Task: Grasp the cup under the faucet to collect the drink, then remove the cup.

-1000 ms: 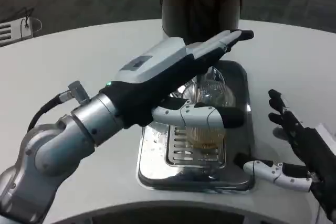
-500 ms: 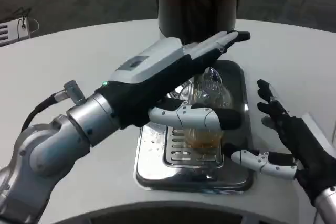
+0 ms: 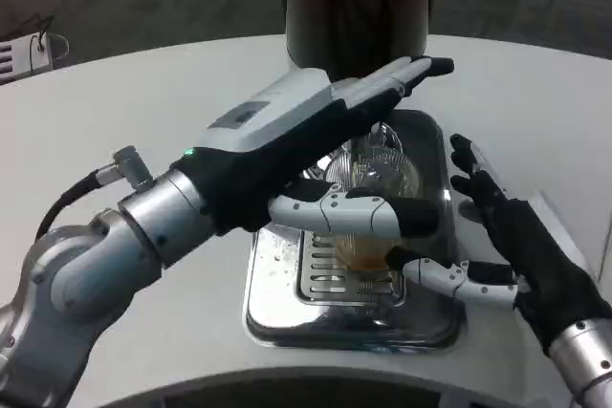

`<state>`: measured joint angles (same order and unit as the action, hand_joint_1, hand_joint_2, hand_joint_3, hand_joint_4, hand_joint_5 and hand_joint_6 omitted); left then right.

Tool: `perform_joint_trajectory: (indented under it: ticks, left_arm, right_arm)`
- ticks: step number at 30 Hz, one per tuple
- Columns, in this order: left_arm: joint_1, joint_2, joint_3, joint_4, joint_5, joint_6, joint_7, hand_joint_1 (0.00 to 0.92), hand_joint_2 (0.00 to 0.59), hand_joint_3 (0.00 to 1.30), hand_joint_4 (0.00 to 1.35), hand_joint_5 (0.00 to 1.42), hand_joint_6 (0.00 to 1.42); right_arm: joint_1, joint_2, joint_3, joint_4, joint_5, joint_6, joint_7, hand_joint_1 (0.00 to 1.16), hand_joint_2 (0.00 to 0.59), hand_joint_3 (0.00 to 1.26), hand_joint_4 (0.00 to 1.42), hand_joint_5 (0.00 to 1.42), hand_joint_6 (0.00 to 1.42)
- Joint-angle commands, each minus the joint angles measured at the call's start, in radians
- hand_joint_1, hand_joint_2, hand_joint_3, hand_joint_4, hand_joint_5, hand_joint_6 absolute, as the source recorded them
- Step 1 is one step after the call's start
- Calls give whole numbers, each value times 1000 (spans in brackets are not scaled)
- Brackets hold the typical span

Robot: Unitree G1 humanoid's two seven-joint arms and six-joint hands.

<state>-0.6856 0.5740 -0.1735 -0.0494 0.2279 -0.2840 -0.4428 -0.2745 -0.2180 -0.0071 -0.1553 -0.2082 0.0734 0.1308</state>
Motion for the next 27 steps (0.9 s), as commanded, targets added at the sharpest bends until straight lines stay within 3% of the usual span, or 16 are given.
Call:
perform_joint_trajectory:
  ticks: [1, 19, 27]
  left_arm:
    - [51, 28, -23, 9, 24, 28, -65, 0, 9, 67, 0, 111, 58]
    - [80, 45, 6, -51, 20, 48, -66, 0, 8, 70, 0, 112, 58]
    - [119, 22, 64, -84, 5, 32, -7, 0, 11, 71, 0, 112, 58]
  right_arm:
    - [-25, 9, 16, 28, 1, -16, -17, 875, 198, 0, 0, 50, 78]
    - [-77, 22, 43, 75, 3, -11, -23, 875, 197, 0, 0, 59, 78]
    - [-92, 28, 49, 87, 8, -11, -23, 876, 198, 0, 0, 61, 79]
